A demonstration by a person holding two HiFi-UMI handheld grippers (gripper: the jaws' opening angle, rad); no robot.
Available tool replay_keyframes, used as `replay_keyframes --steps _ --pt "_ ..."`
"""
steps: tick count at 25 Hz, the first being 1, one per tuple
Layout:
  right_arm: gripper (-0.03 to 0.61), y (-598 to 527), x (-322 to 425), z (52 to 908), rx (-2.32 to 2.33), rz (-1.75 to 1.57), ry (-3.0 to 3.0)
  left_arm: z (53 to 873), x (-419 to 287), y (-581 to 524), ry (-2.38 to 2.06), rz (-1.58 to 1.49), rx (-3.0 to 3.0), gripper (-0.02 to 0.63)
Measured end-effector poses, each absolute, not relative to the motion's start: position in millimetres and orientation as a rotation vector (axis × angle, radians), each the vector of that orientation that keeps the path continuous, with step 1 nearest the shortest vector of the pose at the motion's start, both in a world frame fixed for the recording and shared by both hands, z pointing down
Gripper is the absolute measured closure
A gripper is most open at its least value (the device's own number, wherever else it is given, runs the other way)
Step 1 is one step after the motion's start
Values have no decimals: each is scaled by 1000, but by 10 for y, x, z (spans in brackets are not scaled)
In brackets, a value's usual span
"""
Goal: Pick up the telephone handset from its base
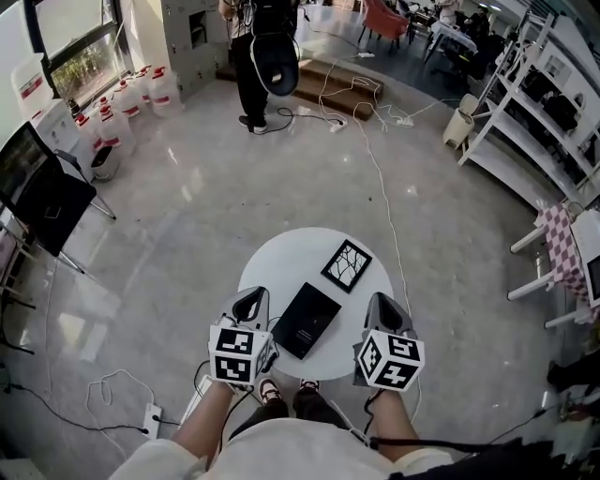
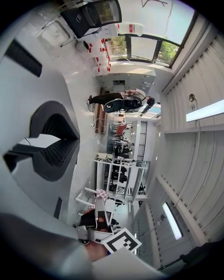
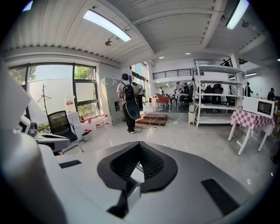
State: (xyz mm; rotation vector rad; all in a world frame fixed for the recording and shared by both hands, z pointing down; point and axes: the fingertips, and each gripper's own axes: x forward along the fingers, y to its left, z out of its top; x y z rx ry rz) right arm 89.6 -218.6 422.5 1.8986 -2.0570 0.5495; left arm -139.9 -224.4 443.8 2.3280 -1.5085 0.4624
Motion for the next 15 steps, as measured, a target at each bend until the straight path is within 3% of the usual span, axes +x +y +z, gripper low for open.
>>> replay_keyframes --steps 15 --pt "554 -2210 900 5027 1766 687 -2028 5121 -1439 -2134 -1488 588 2205 597"
